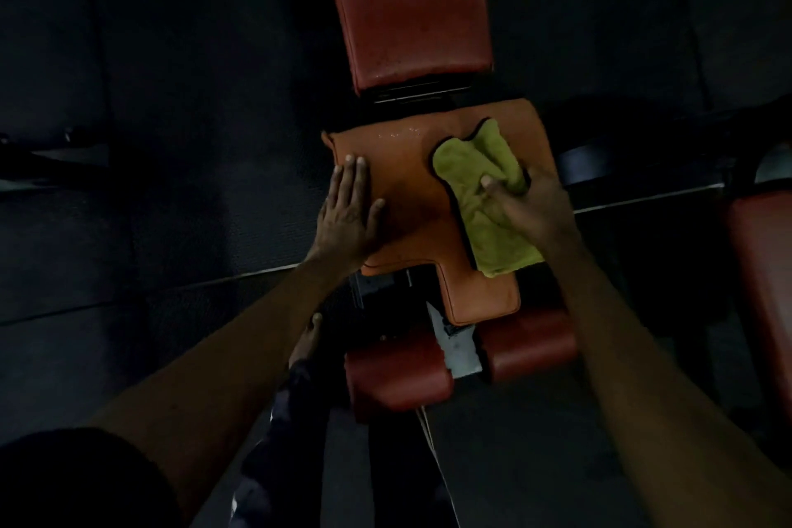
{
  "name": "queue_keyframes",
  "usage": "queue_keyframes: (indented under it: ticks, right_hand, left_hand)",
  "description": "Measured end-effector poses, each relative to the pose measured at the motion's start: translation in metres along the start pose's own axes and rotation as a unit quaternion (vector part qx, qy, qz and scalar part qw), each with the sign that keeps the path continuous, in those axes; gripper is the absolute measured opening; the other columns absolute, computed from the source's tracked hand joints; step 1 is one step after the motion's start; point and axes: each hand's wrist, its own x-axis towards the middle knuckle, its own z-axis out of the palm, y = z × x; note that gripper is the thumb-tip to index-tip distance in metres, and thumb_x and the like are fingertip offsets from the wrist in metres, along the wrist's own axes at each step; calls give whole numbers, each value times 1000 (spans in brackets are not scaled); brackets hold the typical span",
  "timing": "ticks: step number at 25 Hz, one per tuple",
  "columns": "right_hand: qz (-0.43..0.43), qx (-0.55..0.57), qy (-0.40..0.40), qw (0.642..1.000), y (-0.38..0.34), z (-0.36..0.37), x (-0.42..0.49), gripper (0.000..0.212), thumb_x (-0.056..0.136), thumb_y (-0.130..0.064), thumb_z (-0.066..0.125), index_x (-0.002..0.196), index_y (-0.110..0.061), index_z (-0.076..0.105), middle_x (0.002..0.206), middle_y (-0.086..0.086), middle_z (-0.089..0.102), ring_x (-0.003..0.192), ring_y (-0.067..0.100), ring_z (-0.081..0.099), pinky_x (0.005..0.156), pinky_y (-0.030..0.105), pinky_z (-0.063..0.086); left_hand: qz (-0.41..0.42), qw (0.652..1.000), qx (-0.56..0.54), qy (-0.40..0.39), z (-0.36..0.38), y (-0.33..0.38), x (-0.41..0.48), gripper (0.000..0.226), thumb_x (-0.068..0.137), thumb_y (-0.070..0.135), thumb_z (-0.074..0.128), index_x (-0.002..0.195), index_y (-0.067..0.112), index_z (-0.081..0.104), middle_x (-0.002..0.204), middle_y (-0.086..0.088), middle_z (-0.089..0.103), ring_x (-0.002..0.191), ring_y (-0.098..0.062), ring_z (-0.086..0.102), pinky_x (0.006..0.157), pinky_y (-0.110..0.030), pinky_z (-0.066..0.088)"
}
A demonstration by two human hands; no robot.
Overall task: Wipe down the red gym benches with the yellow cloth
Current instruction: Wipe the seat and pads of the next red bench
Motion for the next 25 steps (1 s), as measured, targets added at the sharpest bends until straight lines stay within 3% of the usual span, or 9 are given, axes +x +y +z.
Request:
queue_keyframes:
  ticks: [3,5,8,12,14,18,20,23,25]
  right_hand:
    - [-43,77,-68,994,-21,3,-4,73,82,-44,78,142,-16,49,131,1,61,119,22,59,94,28,44]
    - [-79,81,32,993,-45,-9,-12,69,83,-27,79,142,-12,46,130,0,55,117,18,56,90,25,41]
    - [-61,-135,199,969,-72,-16,-26,75,83,-25,76,146,-12,38,145,14,43,129,34,48,103,47,42]
    - [-133,-201,-18,970,-82,41,-58,63,91,-51,64,144,-20,47,147,13,42,130,34,46,99,43,44]
    - [-157,-106,-3,982,-82,40,-56,47,96,-44,61,138,-23,55,138,9,50,118,28,56,86,34,49]
    - [-182,-205,-9,962,-61,43,-34,77,91,-69,52,155,-33,32,166,10,16,149,38,19,117,57,24]
    - [-191,-270,-22,943,-46,66,-35,84,89,-82,38,156,-33,25,169,9,-1,153,38,4,118,64,16]
    - [-193,-274,34,942,-42,81,-30,75,92,-78,38,153,-34,33,169,7,4,153,37,11,113,64,25]
    - [-162,-247,71,953,-54,81,-19,70,95,-71,41,153,-32,35,168,5,8,151,37,16,110,63,26]
  left_hand:
    - [10,1000,-20,0,-6,-2,-2,71,106,49,31,162,17,1,169,-2,-5,155,-20,-9,126,-40,7]
    - [14,999,-48,-12,-14,-7,-4,68,108,40,39,162,19,4,169,2,-4,155,-17,-5,124,-38,8]
    - [35,987,-148,-46,-33,-16,-4,60,107,23,46,160,21,19,167,7,7,152,-7,6,123,-27,15]
    - [-12,982,-190,-11,-69,-23,9,42,103,9,51,144,19,55,150,8,47,136,-3,42,104,1,29]
    - [-33,983,-180,-1,-77,-27,11,38,103,13,52,141,19,59,140,5,58,126,-6,52,87,8,31]
    - [-58,968,-228,-83,-73,-40,1,49,105,23,51,152,31,43,148,6,51,134,-8,47,102,-12,35]
    - [-78,959,-249,-111,-68,-45,-7,52,105,27,51,153,38,38,150,3,51,136,-10,47,109,-23,37]
    - [-101,953,-265,-107,-64,-52,-13,44,104,22,54,147,28,51,125,-10,60,100,-17,64,83,-30,50]
    - [-103,955,-263,-93,-66,-61,-14,38,103,22,55,140,26,58,86,16,61,84,-14,64,73,-23,46]
